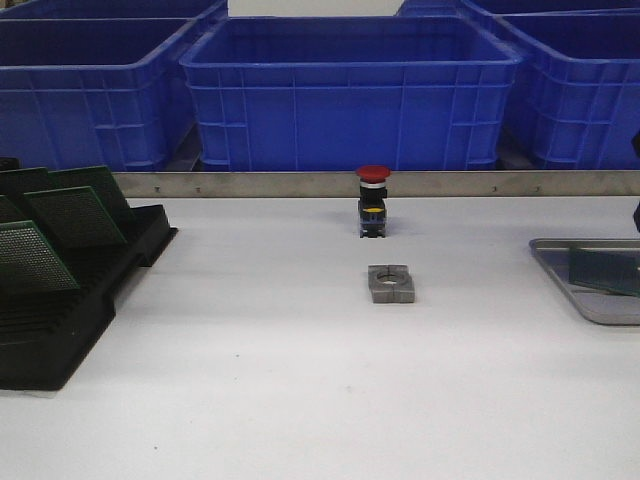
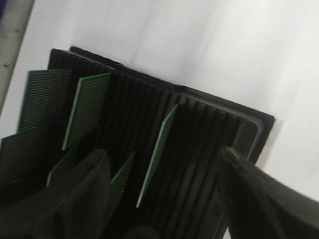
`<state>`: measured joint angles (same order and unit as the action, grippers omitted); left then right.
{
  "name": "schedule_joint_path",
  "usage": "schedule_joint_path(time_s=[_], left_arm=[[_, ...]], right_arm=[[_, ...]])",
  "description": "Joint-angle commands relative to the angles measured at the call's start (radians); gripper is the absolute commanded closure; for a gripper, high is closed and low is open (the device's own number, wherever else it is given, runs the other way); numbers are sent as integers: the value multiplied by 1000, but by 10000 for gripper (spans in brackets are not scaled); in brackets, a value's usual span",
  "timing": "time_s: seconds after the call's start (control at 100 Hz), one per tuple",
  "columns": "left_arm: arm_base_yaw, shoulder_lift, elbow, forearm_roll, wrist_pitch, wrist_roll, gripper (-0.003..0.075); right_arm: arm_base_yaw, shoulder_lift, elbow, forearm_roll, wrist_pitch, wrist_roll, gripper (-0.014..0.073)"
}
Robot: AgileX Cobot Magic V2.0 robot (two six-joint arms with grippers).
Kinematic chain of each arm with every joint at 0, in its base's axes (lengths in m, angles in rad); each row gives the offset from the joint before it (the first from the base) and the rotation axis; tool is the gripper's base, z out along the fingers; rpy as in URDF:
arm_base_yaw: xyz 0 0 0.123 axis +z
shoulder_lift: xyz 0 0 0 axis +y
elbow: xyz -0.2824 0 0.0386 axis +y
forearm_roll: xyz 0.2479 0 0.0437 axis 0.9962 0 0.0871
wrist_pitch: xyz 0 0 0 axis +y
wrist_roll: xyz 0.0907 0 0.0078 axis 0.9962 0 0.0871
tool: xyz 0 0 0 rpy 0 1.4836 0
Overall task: Place circuit board on tray
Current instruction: 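Grasp a second green board from the rack with left gripper, lift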
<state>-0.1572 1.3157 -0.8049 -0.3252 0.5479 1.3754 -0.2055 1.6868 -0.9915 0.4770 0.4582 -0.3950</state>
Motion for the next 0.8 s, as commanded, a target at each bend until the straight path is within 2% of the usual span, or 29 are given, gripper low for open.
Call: schedule_joint_path(time_s=[0.0, 0.35, 0.42, 0.63, 0.79], left_arm=[[2, 20, -29, -9, -45, -1, 279], [2, 159, -29, -11, -130, 22, 288], [2, 161, -29, -11, -130, 22, 354], [2, 161, -29, -11, -129, 22, 742], [2, 144, -29, -2, -121, 22, 741]], right_arm=[[-6, -48, -28, 8, -21, -11, 89], [-6, -48, -28, 8, -20, -11, 89], [-6, -48, -28, 8, -19, -11, 89], [-6, -48, -28, 8, -28, -11, 89], [-6, -50, -28, 8, -60, -11, 89]])
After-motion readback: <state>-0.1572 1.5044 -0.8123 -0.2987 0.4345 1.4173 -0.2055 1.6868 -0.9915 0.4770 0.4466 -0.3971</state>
